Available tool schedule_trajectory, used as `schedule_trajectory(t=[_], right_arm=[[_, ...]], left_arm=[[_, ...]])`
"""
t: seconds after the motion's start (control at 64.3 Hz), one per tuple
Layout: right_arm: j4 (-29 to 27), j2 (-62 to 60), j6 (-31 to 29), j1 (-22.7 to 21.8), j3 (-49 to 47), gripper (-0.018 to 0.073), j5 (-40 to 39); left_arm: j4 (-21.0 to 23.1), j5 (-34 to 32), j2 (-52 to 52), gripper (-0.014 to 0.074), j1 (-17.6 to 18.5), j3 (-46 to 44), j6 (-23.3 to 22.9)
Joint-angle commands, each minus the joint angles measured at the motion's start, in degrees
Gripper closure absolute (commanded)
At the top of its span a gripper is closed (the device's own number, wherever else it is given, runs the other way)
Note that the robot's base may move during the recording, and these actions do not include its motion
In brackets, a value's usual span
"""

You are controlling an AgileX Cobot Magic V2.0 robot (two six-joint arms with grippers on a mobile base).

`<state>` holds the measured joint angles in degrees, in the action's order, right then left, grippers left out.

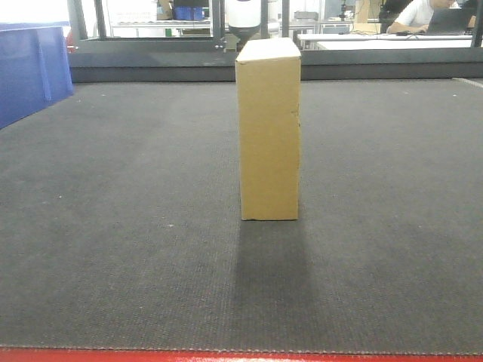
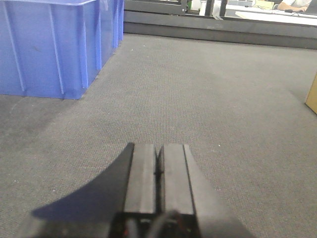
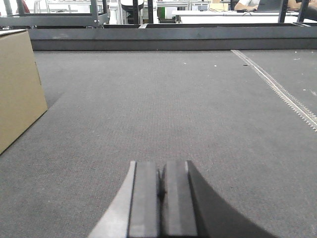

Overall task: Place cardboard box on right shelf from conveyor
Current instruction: 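Move the right gripper toward the tall tan cardboard box on the conveyor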

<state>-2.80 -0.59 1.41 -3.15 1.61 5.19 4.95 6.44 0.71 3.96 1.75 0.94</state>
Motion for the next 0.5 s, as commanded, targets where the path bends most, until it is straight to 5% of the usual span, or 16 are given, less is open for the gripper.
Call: schedule_trajectory(t=[0.0,0.342,0.482], right_arm=[[0.0,-0.8,-0.4,0.1,-0.2,0.0503,-5.2],[-0.1,-0.8,-0.4,0.1,-1.1,0.0503,-9.9],[-0.1,-0.4,-0.4,0.1,-8.3,0.0501,-6.0]], left_arm=[[0.3,-4.8,0.7,0.0715,0.0,-0.2,-0.3],[0.3,-4.8,0.7,0.0715,0.0,-0.2,-0.3],[0.3,-4.8,0.7,0.0715,0.0,-0.2,-0.3]])
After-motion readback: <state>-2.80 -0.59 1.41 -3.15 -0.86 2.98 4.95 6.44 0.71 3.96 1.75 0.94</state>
